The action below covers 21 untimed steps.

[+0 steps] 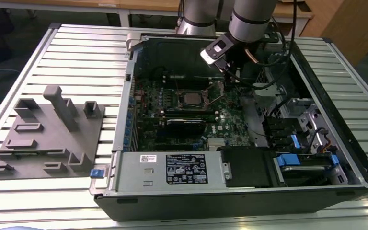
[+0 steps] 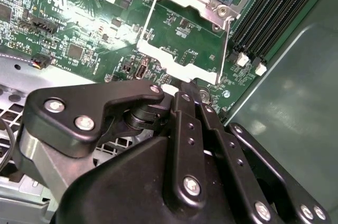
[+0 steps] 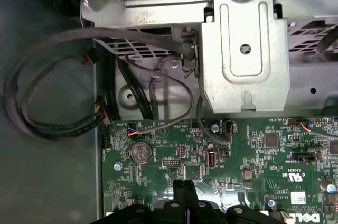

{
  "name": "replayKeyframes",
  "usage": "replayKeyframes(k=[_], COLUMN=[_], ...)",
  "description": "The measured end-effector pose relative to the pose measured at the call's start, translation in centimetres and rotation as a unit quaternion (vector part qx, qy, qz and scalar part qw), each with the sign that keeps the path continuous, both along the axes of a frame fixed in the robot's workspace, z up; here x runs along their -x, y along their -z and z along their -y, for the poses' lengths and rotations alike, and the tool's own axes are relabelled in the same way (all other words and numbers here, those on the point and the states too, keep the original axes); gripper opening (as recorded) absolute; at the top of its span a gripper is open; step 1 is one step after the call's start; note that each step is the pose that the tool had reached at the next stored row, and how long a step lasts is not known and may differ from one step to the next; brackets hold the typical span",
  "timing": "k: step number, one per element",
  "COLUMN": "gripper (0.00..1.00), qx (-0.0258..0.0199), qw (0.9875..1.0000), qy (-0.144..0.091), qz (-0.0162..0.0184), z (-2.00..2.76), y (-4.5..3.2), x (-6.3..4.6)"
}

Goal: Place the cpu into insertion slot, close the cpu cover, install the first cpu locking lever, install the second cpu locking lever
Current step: 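Close the cpu cover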

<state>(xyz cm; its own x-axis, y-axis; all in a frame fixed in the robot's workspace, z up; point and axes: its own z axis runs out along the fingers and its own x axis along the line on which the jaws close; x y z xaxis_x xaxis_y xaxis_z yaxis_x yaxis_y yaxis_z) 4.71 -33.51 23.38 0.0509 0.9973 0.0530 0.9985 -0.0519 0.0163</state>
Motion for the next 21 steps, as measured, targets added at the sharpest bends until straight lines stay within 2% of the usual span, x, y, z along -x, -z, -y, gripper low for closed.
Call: replayKeyframes(k=[21], gripper=[0.11], qx=[0.0], qw=[1.0], qy=[0.0], qz=[0.0], z=[0.0], y=[0.07], x=[1.06])
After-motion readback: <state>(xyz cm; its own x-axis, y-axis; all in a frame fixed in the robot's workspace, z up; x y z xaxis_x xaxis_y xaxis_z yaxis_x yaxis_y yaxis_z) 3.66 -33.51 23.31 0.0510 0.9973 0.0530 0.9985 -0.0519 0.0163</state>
